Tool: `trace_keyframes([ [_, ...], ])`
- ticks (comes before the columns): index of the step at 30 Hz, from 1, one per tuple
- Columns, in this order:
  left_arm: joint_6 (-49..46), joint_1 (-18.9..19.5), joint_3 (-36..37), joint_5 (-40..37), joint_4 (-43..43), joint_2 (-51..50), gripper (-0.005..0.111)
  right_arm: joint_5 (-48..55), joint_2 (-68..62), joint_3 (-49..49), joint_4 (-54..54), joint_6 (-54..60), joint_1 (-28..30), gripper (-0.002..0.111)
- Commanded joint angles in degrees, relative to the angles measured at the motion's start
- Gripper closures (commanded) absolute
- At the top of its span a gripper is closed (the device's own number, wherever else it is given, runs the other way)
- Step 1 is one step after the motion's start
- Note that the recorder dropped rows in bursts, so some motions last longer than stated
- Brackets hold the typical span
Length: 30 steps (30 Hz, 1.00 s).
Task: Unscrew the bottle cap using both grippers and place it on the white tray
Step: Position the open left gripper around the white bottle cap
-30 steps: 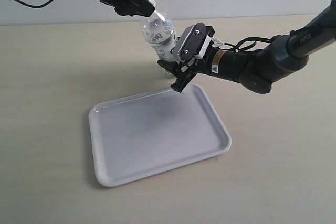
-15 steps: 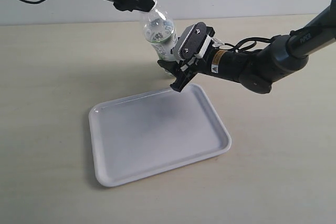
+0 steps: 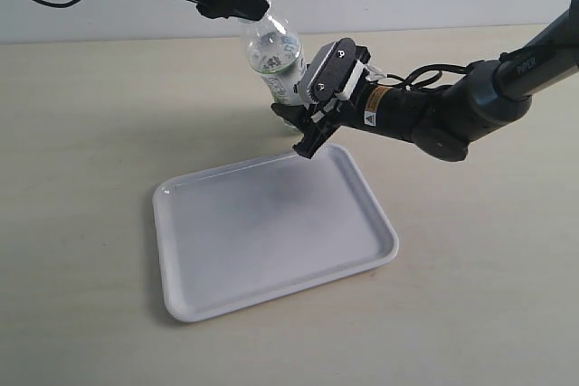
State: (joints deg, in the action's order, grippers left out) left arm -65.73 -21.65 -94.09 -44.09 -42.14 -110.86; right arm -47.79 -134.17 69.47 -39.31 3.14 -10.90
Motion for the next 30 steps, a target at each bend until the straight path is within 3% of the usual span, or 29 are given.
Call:
trace_keyframes([
  [1,0.20,-0.21,-0.07,0.31,-0.86,0.09,0.047,-2.98,0.38,0.31,0.31,-0.21,0.28,0.108],
  [30,0.20,-0.21,-0.07,1.38,-0.86,-0.50,0.047,-2.86,0.38,0.31,0.42,-0.21,0.28,0.108],
])
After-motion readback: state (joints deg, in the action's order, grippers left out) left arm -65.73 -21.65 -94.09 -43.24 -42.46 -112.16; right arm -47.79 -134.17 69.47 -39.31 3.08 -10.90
